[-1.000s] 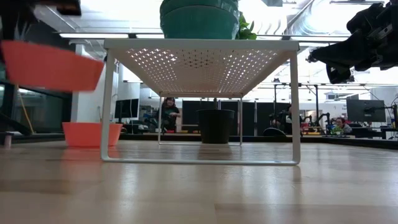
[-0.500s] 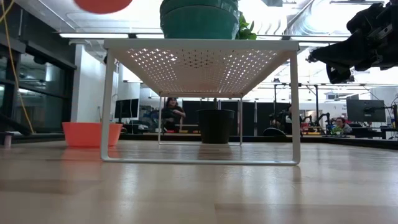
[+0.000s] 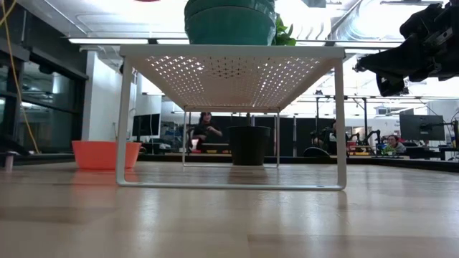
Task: Pick & Place Mini bowls
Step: Stack the bottom orange bowl on top of the orange bowl on the shelf
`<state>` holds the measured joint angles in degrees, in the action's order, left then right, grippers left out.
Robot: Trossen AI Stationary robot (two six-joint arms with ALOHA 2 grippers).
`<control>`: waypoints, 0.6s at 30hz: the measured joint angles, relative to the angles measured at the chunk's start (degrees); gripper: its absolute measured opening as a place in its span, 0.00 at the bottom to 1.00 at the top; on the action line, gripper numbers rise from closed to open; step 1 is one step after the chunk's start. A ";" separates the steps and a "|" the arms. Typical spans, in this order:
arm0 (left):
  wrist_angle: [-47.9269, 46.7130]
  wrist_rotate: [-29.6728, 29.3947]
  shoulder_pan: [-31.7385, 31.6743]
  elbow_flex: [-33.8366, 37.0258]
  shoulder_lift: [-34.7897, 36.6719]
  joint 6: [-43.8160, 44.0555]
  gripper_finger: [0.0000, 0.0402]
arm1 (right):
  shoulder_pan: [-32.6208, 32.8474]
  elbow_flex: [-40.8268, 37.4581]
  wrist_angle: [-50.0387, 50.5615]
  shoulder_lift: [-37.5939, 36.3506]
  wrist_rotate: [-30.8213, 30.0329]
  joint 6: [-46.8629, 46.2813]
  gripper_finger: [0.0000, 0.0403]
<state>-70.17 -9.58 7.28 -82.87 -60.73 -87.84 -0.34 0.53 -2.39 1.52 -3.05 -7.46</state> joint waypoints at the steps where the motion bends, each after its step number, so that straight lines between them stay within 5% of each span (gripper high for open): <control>1: -0.03 1.22 -2.12 0.00 -0.42 -1.71 0.00 | 0.00 0.00 0.01 0.02 0.00 0.00 0.00; 18: 4.62 18.58 -31.43 -0.62 -11.82 -27.69 0.00 | 0.00 -0.02 0.02 0.02 0.00 0.00 0.00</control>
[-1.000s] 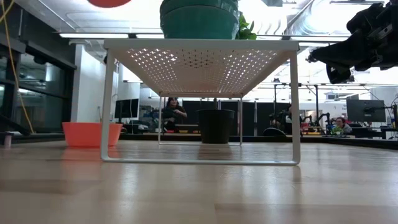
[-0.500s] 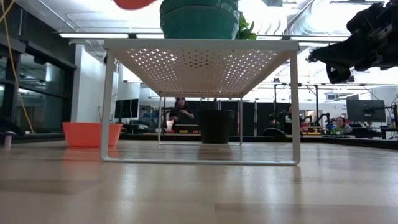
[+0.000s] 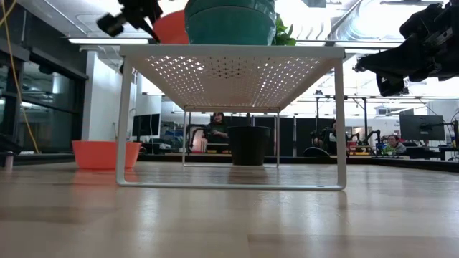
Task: Pick & Place Mini bowls
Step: Stack the bottom orange bowl on top of the orange bowl on the shelf
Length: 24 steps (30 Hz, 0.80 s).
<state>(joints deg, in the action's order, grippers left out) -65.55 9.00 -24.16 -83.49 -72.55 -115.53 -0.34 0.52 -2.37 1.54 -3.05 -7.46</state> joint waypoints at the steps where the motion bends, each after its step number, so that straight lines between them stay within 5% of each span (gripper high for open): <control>1: -0.01 1.99 -1.61 -0.51 -1.07 -1.11 0.00 | -0.02 0.02 0.00 0.00 0.00 0.00 0.00; 9: -0.05 9.88 -8.35 -4.76 -7.79 -4.70 0.00 | 0.00 0.00 0.00 0.00 0.00 0.00 0.00; 24: 2.07 9.74 -8.46 -5.10 -14.73 -5.75 0.00 | -0.01 0.01 0.00 -0.01 0.00 0.00 0.00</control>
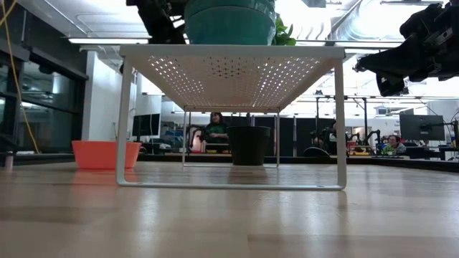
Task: Pick & Place Mini bowls
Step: Stack the bottom orange bowl on top of the orange bowl on the shelf
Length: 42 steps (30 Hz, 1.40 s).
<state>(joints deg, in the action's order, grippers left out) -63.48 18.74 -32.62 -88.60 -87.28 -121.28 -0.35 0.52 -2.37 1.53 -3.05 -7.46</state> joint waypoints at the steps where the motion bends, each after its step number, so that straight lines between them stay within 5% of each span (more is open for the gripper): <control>1: 0.29 0.00 0.02 0.00 0.08 -0.06 0.00 | 0.00 0.01 0.00 0.01 0.00 0.00 0.00; 24: 7.04 -6.71 6.03 0.00 -5.47 -1.69 0.00 | -0.01 0.01 0.00 0.01 0.00 0.00 0.00; 42: 4.54 -5.87 10.92 -6.75 -5.56 0.07 0.00 | 0.00 0.00 0.00 0.00 0.01 0.00 0.00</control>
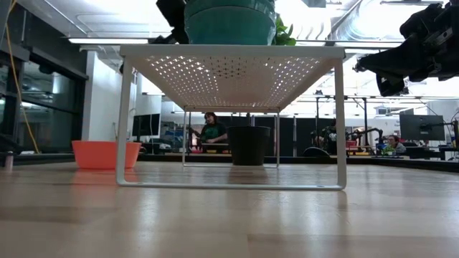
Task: Pick & Place Mini bowls
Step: Stack the bottom orange bowl on top of the orange bowl on the shelf
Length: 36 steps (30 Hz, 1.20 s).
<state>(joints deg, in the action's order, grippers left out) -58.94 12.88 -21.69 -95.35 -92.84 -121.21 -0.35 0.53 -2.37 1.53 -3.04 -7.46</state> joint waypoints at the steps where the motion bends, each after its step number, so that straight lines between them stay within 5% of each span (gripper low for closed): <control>1: 0.07 -0.19 0.14 0.00 -0.14 -0.02 0.00 | 0.00 0.00 0.00 0.01 0.00 0.00 0.00; 36: 3.05 2.06 1.24 0.00 -3.74 -0.40 0.00 | 0.01 0.01 0.00 0.01 -0.01 0.00 0.00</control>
<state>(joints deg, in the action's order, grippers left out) -55.89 14.93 -20.45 -95.35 -96.57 -121.60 -0.34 0.54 -2.37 1.54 -3.05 -7.46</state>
